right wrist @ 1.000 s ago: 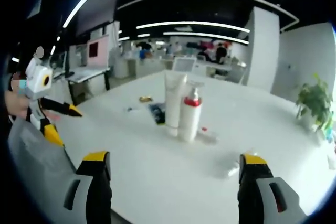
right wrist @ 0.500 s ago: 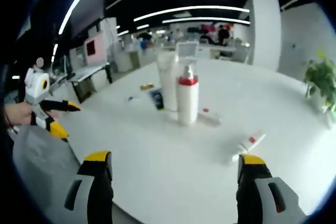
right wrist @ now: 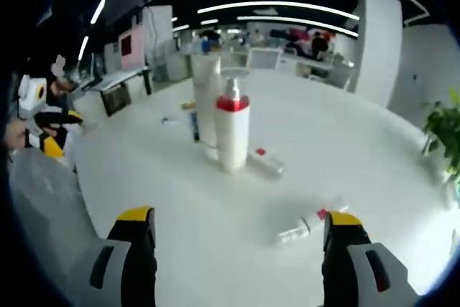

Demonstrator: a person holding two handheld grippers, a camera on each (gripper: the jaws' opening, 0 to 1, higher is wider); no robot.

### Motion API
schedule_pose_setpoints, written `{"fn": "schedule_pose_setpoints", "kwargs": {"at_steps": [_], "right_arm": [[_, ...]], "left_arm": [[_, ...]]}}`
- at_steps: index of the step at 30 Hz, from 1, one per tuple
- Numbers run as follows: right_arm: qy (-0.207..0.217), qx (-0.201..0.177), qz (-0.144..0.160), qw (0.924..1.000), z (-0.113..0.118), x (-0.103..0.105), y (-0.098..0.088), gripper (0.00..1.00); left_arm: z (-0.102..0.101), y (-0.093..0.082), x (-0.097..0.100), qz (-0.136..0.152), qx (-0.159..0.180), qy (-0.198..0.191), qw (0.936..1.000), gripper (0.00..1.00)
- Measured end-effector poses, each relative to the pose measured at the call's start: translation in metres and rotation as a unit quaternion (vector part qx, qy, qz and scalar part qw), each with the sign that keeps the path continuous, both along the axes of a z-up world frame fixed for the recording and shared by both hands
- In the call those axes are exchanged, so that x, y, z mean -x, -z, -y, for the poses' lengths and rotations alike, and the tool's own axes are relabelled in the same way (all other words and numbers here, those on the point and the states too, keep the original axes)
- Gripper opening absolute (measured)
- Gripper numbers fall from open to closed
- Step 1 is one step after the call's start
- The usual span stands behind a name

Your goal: Arrange the skincare products in the storage area until every visible bottle or jar stands upright without overlapping.

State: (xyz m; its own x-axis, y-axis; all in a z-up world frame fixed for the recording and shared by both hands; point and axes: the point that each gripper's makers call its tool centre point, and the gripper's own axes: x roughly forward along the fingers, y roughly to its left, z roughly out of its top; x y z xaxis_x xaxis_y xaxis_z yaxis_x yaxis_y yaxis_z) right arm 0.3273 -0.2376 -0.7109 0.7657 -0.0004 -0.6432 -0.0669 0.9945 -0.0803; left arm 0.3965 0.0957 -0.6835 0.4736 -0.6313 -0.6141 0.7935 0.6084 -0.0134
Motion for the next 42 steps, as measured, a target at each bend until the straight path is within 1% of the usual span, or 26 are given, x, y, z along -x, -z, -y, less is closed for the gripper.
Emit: {"fn": "schedule_pose_setpoints", "kwargs": {"at_steps": [1, 2, 4, 5, 7, 8, 9, 11, 12, 14, 16, 17, 20, 22, 25, 27, 29, 32, 37, 41, 42], "right_arm": [[-0.006, 0.005, -0.008, 0.9999, 0.003, -0.001, 0.002, 0.93], [-0.012, 0.008, -0.011, 0.9998, 0.005, -0.002, 0.003, 0.92], [-0.027, 0.015, -0.024, 0.9992, 0.012, -0.006, 0.007, 0.90], [-0.041, 0.026, -0.033, 0.9983, 0.016, -0.010, 0.011, 0.90], [-0.060, 0.047, -0.051, 0.9958, 0.026, -0.018, 0.018, 0.88], [-0.066, 0.050, -0.062, 0.9946, 0.028, -0.020, 0.021, 0.85], [-0.070, 0.053, -0.066, 0.9939, 0.032, -0.028, 0.023, 0.83], [-0.084, 0.053, -0.060, 0.9933, 0.036, -0.044, 0.025, 0.79], [-0.093, 0.051, -0.063, 0.9923, 0.037, -0.049, 0.026, 0.78], [-0.113, 0.063, -0.069, 0.9892, 0.040, -0.060, 0.029, 0.75], [-0.140, 0.075, -0.082, 0.9840, 0.043, -0.071, 0.034, 0.70], [-0.148, 0.076, -0.078, 0.9830, 0.044, -0.077, 0.034, 0.69], [-0.162, 0.072, -0.069, 0.9818, 0.049, -0.094, 0.035, 0.68], [-0.167, 0.069, -0.075, 0.9806, 0.053, -0.101, 0.038, 0.66], [-0.176, 0.066, -0.083, 0.9786, 0.055, -0.107, 0.043, 0.61], [-0.181, 0.065, -0.085, 0.9776, 0.054, -0.110, 0.045, 0.60], [-0.190, 0.061, -0.088, 0.9761, 0.052, -0.113, 0.049, 0.58], [-0.196, 0.056, -0.101, 0.9738, 0.049, -0.115, 0.056, 0.55], [-0.210, 0.051, -0.112, 0.9700, 0.046, -0.118, 0.063, 0.51], [-0.222, 0.047, -0.130, 0.9652, 0.043, -0.118, 0.069, 0.47], [-0.228, 0.045, -0.139, 0.9626, 0.043, -0.117, 0.072, 0.46]], "left_arm": [[0.000, 0.002, 0.000, 0.005, -0.009, 0.006, 0.9999, 0.83], [0.001, 0.002, 0.000, 0.017, -0.018, 0.013, 0.9996, 0.84], [0.005, -0.002, 0.003, 0.037, -0.024, 0.023, 0.9987, 0.85], [0.005, -0.002, 0.002, 0.041, -0.025, 0.026, 0.9985, 0.86], [0.006, 0.000, 0.001, 0.043, -0.027, 0.027, 0.9983, 0.87], [0.005, 0.000, 0.000, 0.043, -0.028, 0.027, 0.9983, 0.87], [0.004, 0.000, -0.001, 0.042, -0.028, 0.023, 0.9985, 0.87], [0.001, 0.000, -0.004, 0.039, -0.026, 0.015, 0.9988, 0.88], [0.000, 0.000, -0.006, 0.038, -0.021, 0.009, 0.9990, 0.88], [-0.002, 0.000, -0.009, 0.032, -0.014, -0.004, 0.9994, 0.88], [-0.004, 0.001, -0.011, 0.027, -0.014, -0.014, 0.9994, 0.88], [-0.005, 0.001, -0.011, 0.026, -0.014, -0.016, 0.9994, 0.89], [-0.005, 0.002, -0.011, 0.024, -0.018, -0.019, 0.9994, 0.89], [-0.006, 0.003, -0.012, 0.025, -0.024, -0.021, 0.9992, 0.89], [-0.007, 0.005, -0.012, 0.021, -0.026, -0.024, 0.9992, 0.89], [-0.008, 0.006, -0.012, 0.017, -0.028, -0.027, 0.9991, 0.88], [-0.009, 0.012, -0.011, 0.010, -0.039, -0.026, 0.9989, 0.89], [-0.010, 0.013, -0.010, 0.013, -0.045, -0.023, 0.9986, 0.89], [-0.011, 0.014, -0.010, 0.010, -0.051, -0.024, 0.9984, 0.89], [-0.012, 0.015, -0.010, 0.010, -0.053, -0.024, 0.9983, 0.89], [-0.012, 0.015, -0.010, 0.008, -0.053, -0.024, 0.9983, 0.89]]}}
